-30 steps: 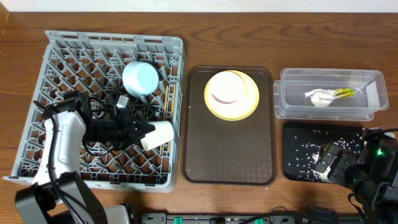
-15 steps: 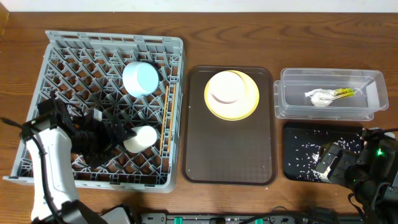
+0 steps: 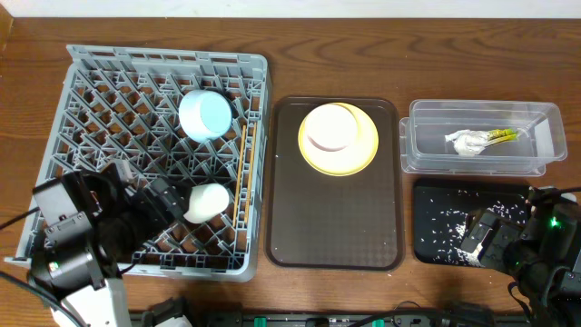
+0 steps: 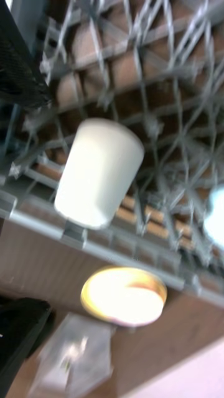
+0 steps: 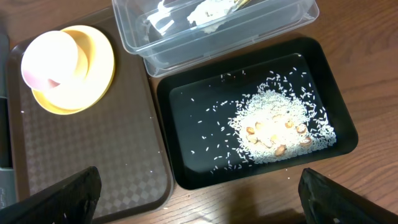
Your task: Sort waste into correct bins and load items into the dishwasher
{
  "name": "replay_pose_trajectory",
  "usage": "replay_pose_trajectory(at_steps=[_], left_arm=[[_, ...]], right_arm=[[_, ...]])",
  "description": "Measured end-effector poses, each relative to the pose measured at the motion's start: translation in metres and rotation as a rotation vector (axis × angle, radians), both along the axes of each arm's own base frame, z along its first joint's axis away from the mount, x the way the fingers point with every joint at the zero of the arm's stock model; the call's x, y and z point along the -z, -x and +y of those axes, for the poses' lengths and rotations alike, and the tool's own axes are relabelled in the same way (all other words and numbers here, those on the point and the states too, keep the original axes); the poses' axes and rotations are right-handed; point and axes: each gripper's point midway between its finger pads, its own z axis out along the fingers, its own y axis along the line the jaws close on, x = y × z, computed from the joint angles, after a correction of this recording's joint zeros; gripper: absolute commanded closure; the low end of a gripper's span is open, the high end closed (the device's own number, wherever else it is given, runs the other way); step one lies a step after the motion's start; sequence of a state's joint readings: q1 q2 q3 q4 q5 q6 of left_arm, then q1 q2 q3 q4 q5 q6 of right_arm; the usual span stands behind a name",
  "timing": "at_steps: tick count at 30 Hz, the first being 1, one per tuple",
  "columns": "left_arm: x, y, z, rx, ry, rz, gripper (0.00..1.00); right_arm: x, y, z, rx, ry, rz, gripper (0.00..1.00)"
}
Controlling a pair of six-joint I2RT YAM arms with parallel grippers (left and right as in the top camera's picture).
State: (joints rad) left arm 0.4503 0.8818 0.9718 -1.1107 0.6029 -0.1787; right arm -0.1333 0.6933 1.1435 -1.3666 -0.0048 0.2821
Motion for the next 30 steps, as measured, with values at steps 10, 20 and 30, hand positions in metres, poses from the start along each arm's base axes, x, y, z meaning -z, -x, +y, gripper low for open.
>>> replay_pose_trajectory(at_steps=[10,20,30], left_arm=[[0.002,-0.008,-0.042,0.1,0.145,0.059,0.92],[0.022,-0.034,-0.089,0.276,0.101,0.104,0.92],[0.06,-0.035,-0.059,0.166,-0.172,0.244,0.92]], right_arm=[[0.0,0.0,0.0,0.0,0.0,0.0,0.01],[0.0,0.0,0.0,0.0,0.0,0.0,0.01],[0.0,0.0,0.0,0.0,0.0,0.0,0.01]])
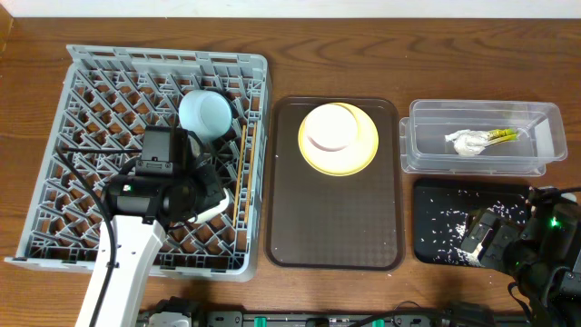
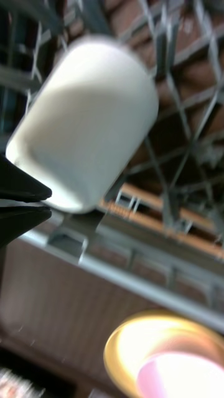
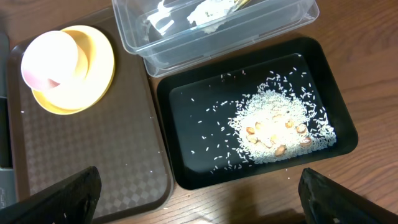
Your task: Sort waste into correct bins and load items into the dishwasher
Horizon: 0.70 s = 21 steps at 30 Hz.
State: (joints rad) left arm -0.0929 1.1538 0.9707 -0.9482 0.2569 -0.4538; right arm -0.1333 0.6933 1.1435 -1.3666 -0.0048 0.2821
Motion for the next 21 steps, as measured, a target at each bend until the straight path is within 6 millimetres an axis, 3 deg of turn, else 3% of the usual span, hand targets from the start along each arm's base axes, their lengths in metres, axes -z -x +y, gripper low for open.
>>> replay_pose_trajectory(at_steps=[12,21], left_arm=[[0.006,0.003,0.054,-0.121,-0.284,0.013,0.92],[0.004,0.002,0.067,-0.146,-0.352,0.004,0.92]], right_arm=[[0.0,0.0,0.0,0.0,0.0,0.0,0.01],[0.0,0.0,0.0,0.0,0.0,0.0,0.01]])
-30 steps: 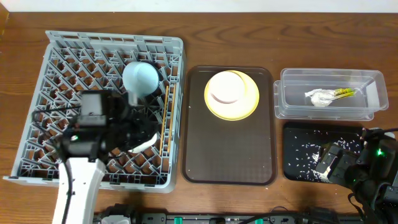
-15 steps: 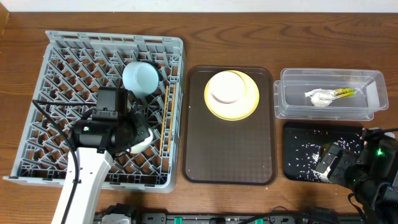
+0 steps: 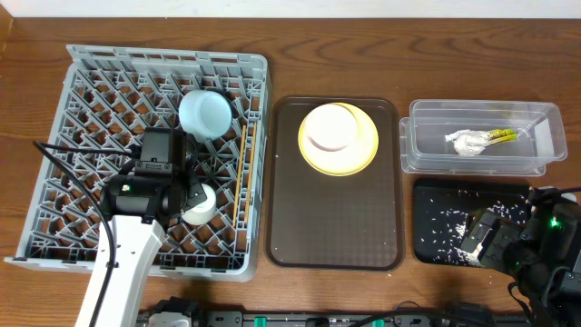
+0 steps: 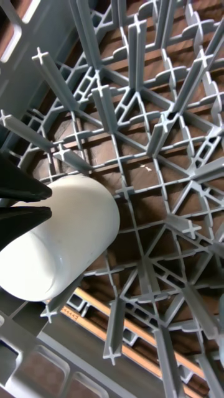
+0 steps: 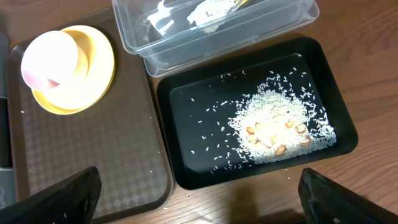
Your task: Sort waste into correct bins and load items into the dishwasher
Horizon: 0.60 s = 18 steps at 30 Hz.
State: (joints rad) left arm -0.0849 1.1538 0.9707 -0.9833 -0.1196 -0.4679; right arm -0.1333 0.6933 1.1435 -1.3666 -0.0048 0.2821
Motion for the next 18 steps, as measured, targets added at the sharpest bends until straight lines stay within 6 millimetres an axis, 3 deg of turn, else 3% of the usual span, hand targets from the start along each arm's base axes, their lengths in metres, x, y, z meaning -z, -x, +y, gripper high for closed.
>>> replay_pose_trajectory(at_steps=[4,10,14,18], left_arm=[[-0.004,-0.002,0.0,-0.01,0.002,-0.01,0.92],[-0.03,-0.014,-0.011,-0.007,0.074,-0.09,0.92],[-0.022,-0.011,-0.014,-0.005,0.09,-0.056,0.92],[0.009,-0.003,-0.015,-0.006,0.091,0.044,0.92]], right_arm=[[0.0,0.0,0.0,0.0,0.0,0.0,0.01],[0.0,0.0,0.0,0.0,0.0,0.0,0.01],[0.0,0.0,0.0,0.0,0.0,0.0,0.01],[0.0,0.0,0.0,0.0,0.0,0.0,0.01]])
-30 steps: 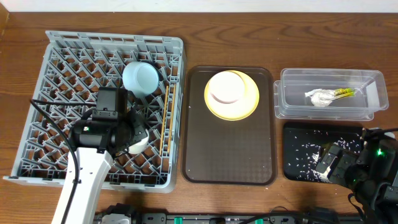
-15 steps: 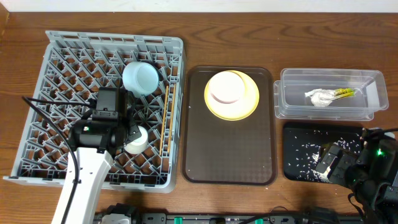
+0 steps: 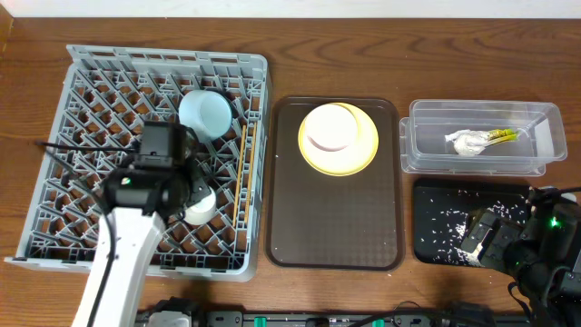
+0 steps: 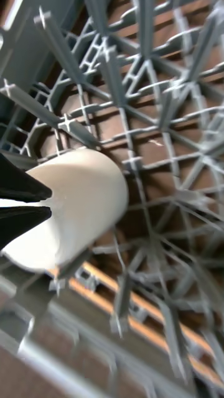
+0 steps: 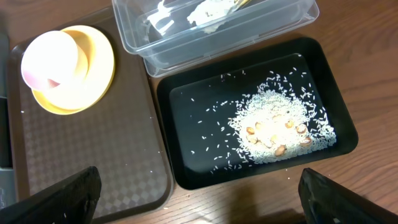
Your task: Sort waste into correct bins and load items into the dishwasher
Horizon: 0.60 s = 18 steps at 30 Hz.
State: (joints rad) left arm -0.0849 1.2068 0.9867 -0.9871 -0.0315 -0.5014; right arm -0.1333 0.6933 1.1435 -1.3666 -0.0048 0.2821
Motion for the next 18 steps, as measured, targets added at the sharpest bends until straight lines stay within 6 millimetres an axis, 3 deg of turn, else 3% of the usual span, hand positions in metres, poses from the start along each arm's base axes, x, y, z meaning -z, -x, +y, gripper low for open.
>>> replay_pose_trajectory(at_steps=[4,11,13,18], left_arm=[[0.025,0.003,0.01,-0.02,-0.046,0.091,0.92],[0.018,-0.007,0.01,-0.019,-0.057,0.075,0.92],[-0.002,-0.018,0.006,-0.015,-0.034,0.022,0.87],[-0.094,-0.05,-0.019,0.047,0.091,-0.258,0.42]], right_arm=[[0.0,0.0,0.0,0.0,0.0,0.0,0.01],[0.0,0.0,0.0,0.0,0.0,0.0,0.01],[0.0,0.0,0.0,0.0,0.0,0.0,0.01],[0.0,0.0,0.0,0.0,0.0,0.0,0.01]])
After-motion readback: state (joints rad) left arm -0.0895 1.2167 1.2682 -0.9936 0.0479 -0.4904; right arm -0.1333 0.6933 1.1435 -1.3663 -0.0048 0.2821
